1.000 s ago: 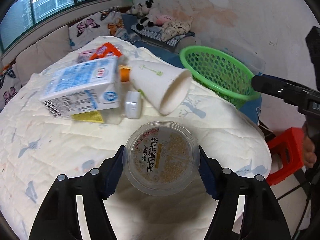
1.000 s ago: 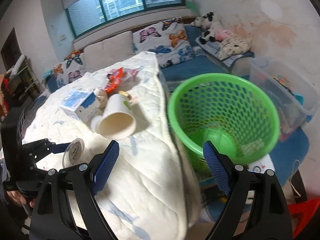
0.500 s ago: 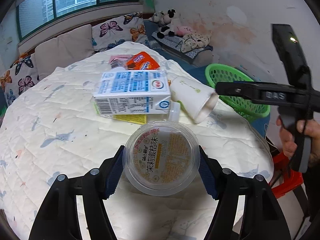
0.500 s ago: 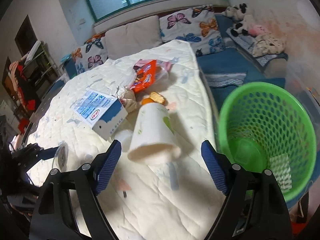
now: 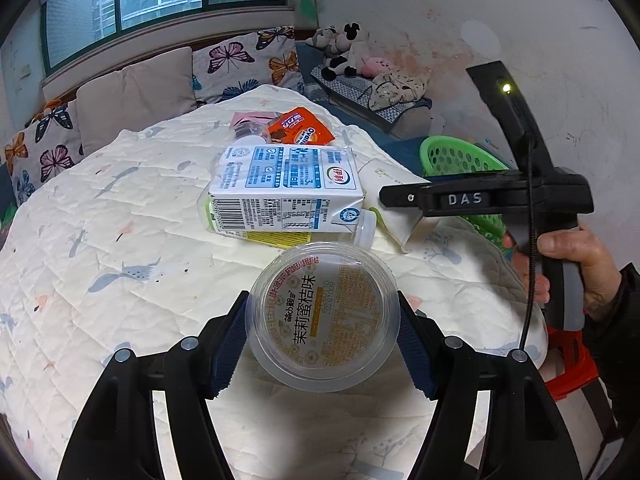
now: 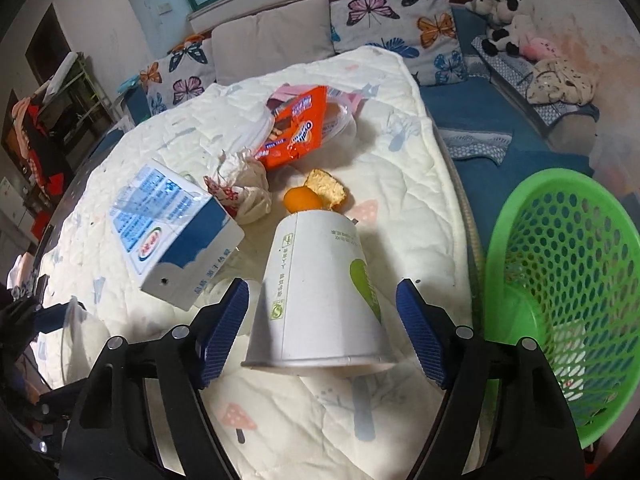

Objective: Collect trash
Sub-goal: 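Drop the white paper cup into the green basket with the right gripper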

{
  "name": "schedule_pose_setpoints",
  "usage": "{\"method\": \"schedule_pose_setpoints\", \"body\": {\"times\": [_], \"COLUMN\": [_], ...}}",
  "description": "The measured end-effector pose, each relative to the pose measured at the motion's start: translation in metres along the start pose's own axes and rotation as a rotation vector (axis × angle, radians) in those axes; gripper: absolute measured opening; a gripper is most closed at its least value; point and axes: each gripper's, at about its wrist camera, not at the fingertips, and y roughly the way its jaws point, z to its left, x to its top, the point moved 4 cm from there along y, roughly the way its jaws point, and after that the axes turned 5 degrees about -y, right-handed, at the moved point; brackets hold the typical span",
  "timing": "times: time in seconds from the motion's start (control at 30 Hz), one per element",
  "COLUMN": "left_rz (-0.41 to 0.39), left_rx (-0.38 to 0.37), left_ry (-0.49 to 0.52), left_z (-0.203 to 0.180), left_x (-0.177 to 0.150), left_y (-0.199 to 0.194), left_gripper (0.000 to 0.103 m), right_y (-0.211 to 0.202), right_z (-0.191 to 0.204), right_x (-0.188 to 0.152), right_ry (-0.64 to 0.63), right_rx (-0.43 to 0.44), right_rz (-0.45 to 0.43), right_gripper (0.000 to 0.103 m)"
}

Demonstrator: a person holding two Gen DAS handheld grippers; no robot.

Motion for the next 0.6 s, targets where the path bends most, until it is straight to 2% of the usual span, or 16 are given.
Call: {"method": "schedule_pose_setpoints", "body": {"times": [0.1, 0.17, 0.4, 0.6], "left_rz": [0.005, 0.004, -0.001, -0.004], "left_rx": [0.0, -0.002, -0.017, -0.034], "left_ry": [-0.003, -0.002, 0.014, 0.036], "left_z": [0.001, 0.001, -0.007, -0.022], "left_x": [0.0, 0.001, 0.008, 0.017], "left_y": [0.002, 0.002, 0.003, 0.007], "left_gripper": [0.066, 0.066, 0.066, 0.066], "right_y": [0.005, 0.003, -0.017, -0.046], "right_z": [0.001, 0.002, -0.003, -0.023], "right_x": [-0.002, -0.004, -0.009, -0.016], "right_ry": [0.001, 0.001, 0.018, 0.045], "right_rx": [0.011, 0.013, 0.011, -0.033], "right_rz": [0.013, 0.009, -0.034, -0.084], "right_gripper": [0.066, 0.065, 0.064, 0.064]}}
